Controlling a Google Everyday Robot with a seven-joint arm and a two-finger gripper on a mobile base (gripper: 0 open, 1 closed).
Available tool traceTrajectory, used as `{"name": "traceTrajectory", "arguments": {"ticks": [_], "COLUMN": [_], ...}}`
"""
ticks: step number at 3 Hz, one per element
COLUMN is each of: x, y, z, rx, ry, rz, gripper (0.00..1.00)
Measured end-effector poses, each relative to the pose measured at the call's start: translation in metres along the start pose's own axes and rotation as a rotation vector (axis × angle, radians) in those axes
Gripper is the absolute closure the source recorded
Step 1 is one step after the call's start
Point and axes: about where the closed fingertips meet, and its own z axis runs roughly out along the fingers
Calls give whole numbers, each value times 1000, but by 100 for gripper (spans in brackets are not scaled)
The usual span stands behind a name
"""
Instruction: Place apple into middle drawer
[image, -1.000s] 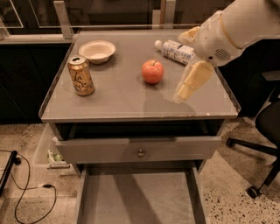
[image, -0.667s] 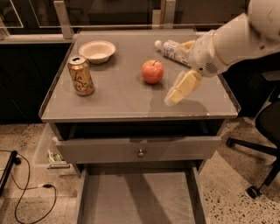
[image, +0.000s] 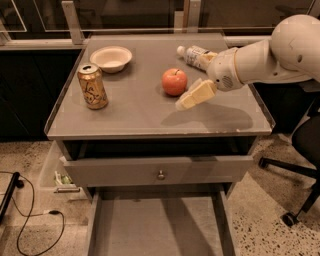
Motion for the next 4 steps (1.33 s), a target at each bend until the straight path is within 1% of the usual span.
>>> {"name": "traceTrajectory", "arguments": {"ticks": [1,2,3,4], "x": [5,17,17,10], "y": [-16,-29,-38,-47], "z": [15,34,48,56], "rx": [7,-7,-24,-32], "ry": [-38,-40,-52,-72], "rz": [43,88,102,97], "gripper": [0,0,0,0]}}
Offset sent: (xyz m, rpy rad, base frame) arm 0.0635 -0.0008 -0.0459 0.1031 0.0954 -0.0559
